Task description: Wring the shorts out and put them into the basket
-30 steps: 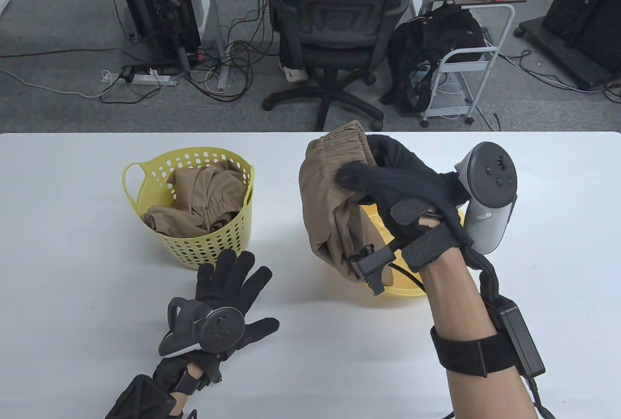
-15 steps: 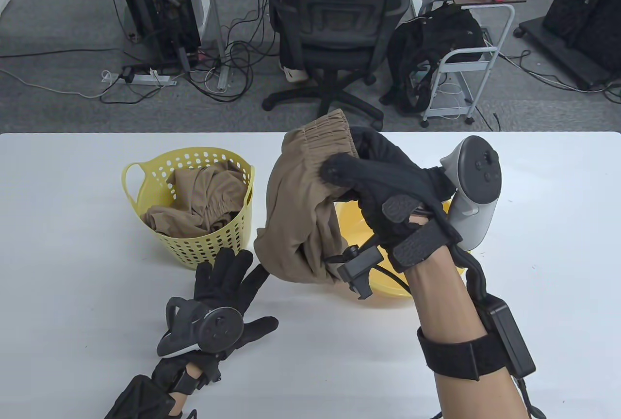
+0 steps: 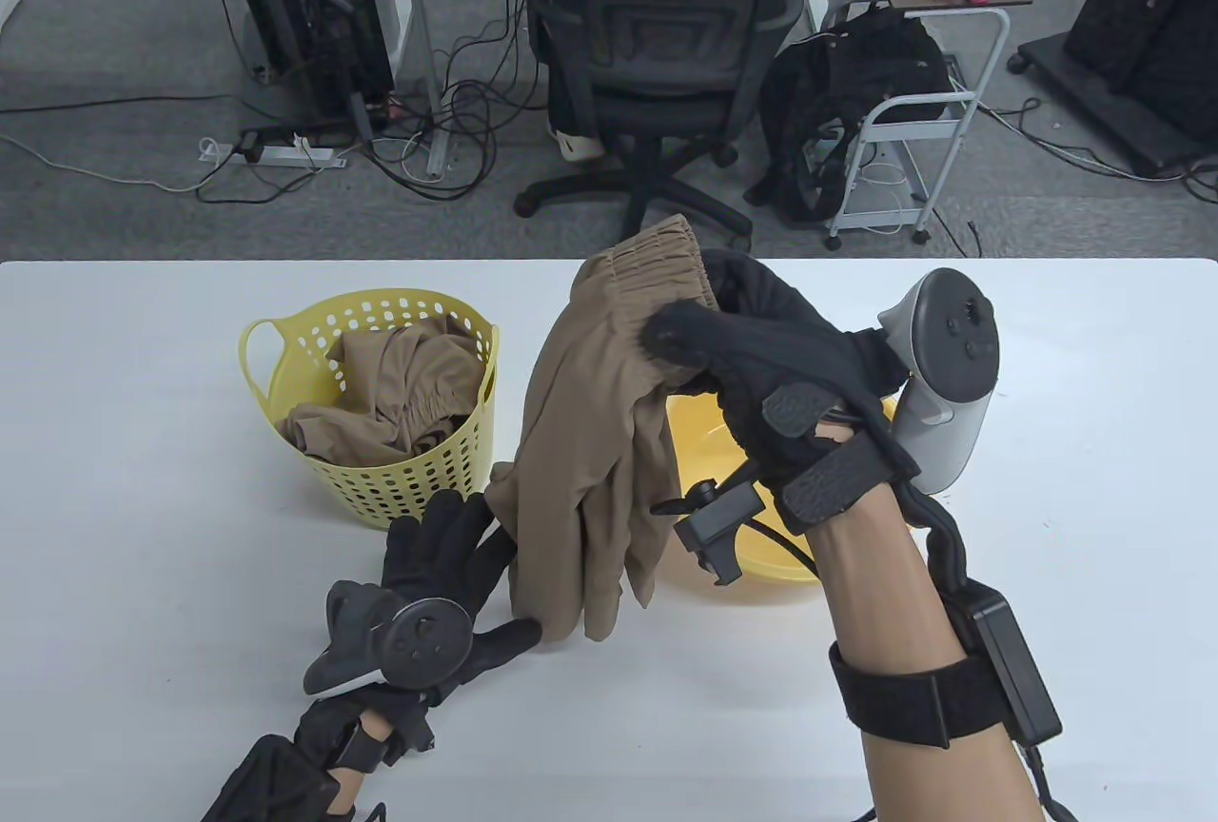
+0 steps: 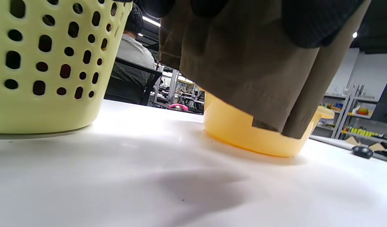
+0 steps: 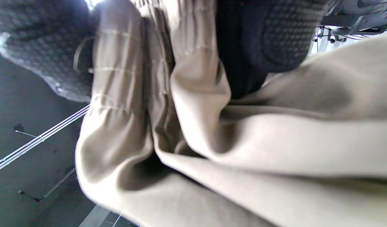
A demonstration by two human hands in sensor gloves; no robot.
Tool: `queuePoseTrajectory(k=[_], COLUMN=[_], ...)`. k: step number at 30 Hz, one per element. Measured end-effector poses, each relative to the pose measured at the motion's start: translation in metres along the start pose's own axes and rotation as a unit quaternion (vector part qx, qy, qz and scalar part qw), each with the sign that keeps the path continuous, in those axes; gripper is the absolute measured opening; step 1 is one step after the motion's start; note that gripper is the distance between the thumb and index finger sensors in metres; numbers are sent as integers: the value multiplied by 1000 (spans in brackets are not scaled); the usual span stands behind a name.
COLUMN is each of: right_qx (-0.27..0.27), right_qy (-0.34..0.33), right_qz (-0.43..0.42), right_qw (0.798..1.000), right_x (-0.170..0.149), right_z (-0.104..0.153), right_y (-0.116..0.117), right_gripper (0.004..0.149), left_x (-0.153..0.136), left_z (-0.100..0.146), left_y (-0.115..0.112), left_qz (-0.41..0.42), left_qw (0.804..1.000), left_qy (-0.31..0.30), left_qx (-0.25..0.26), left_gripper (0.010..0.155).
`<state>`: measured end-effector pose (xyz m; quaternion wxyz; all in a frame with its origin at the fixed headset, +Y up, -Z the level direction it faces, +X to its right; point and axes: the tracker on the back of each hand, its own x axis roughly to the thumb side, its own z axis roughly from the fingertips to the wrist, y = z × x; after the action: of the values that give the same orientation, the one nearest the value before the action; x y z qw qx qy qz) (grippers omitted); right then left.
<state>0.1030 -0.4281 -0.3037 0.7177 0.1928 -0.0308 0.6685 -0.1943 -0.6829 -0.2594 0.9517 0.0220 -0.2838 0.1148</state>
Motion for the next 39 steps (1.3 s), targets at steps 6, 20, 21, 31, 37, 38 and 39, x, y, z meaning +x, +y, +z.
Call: queuePoseTrajectory(k=[6,20,21,31,37,38,39], right_qx=[-1,25,28,58,67,68,68], right_qy=[4,4,2,3,2,3,2], right_qz=[2,-35,-39,-79,-93,-96,-98], right_qw=[1000,999,999,995,993,993,993], right_x=[-3,-4,-4,-12,-15,-16,-17], right_z=[2,4,4,-3,-7,-8,-8], right_y=[-4,8,10,43,54,55,56], right_gripper=[73,73,73,73,73,73,73], left_x=[-1,-1,-1,4,8,8,9], left_z=[-2,-20,-22,-40,-49,-50,-51], left_y=[-2,-17,-18,-24,-27,-27,-28], left_qz=[44,213,221,288,329,334,344], left_qw=[999,977,975,958,944,942,938], left_qy=[2,-3,-5,9,15,17,16], left_qx=[6,24,19,20,26,34,34], left_gripper=[109,148,149,151,146,144,143])
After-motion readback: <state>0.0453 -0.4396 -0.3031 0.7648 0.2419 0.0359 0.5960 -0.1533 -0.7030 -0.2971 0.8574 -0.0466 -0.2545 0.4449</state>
